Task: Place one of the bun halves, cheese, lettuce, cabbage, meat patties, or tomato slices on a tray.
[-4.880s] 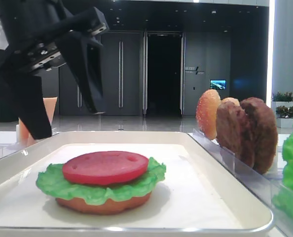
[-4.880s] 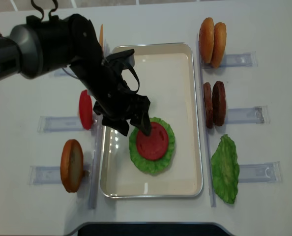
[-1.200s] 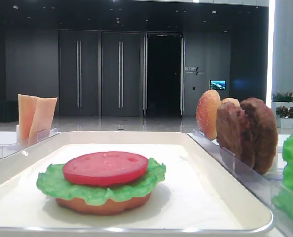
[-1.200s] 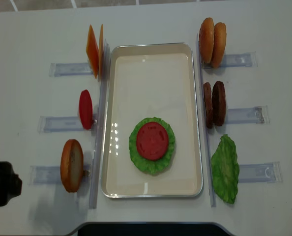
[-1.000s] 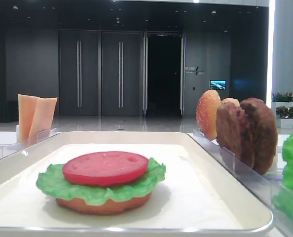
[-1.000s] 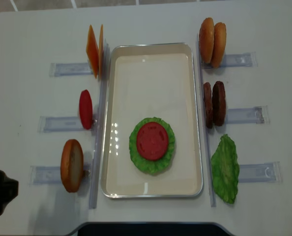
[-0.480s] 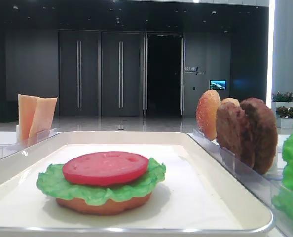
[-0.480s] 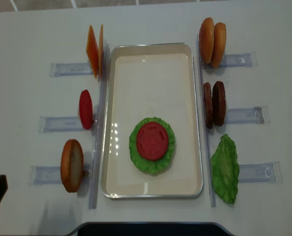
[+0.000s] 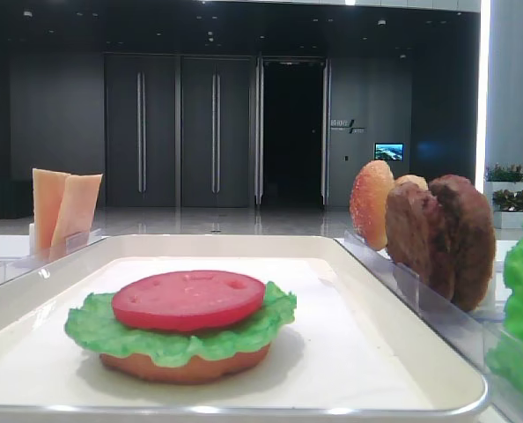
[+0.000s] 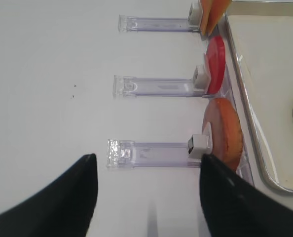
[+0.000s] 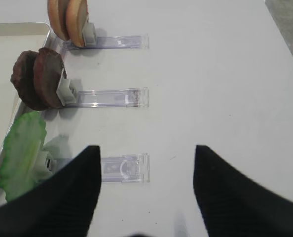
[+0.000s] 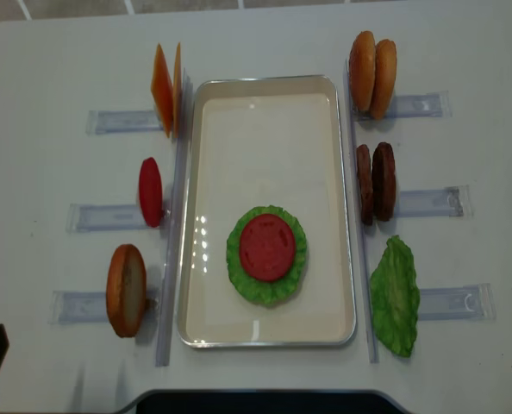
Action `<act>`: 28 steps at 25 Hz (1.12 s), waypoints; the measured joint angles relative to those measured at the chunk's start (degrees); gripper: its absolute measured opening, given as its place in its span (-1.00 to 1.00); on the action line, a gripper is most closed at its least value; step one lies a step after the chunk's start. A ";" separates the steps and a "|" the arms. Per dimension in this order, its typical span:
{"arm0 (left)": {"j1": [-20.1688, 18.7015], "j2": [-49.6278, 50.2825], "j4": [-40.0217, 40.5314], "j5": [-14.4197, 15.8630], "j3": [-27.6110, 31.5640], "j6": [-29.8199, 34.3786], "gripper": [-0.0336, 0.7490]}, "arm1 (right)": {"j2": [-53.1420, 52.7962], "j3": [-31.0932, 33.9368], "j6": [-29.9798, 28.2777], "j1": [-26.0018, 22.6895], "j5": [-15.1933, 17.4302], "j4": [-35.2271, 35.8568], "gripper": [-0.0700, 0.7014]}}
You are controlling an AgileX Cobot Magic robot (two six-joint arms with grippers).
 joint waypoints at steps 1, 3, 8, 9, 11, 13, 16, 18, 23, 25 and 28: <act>0.00 -0.63 0.00 0.00 0.00 0.02 0.31 | 0.00 0.00 0.00 0.00 0.00 0.00 0.28; 0.00 -2.17 0.00 0.00 0.00 0.07 0.27 | 0.00 0.00 0.00 0.00 0.00 0.00 0.28; 0.00 -2.95 -0.06 0.00 0.01 1.37 0.19 | 0.00 0.00 0.00 0.00 0.00 0.00 0.28; 0.00 -2.96 -0.10 0.00 0.01 1.57 0.18 | 0.00 0.00 0.00 0.00 0.00 0.00 0.28; 0.00 -2.96 -0.24 0.00 0.01 2.04 0.17 | 0.00 0.00 0.00 0.00 0.00 0.00 0.28; 0.00 -2.96 -0.24 0.00 0.01 2.47 0.17 | 0.00 0.00 0.00 0.00 0.00 0.00 0.28; 0.00 -2.96 -0.24 0.00 0.01 2.85 0.17 | 0.00 0.00 0.00 0.00 0.00 0.00 0.28; 0.00 -2.96 -0.24 0.00 0.01 3.37 0.17 | 0.00 0.00 0.00 0.00 0.00 0.00 0.28; 0.00 -2.96 -0.24 0.00 0.01 3.70 0.17 | 0.00 0.00 0.00 0.00 0.00 0.00 0.28; 0.00 -2.96 -0.24 0.00 0.01 3.70 0.16 | 0.00 0.00 0.00 0.00 0.00 0.00 0.28; 0.00 -2.96 -0.24 0.00 0.01 3.70 0.16 | 0.00 0.00 0.00 0.00 0.00 0.00 0.28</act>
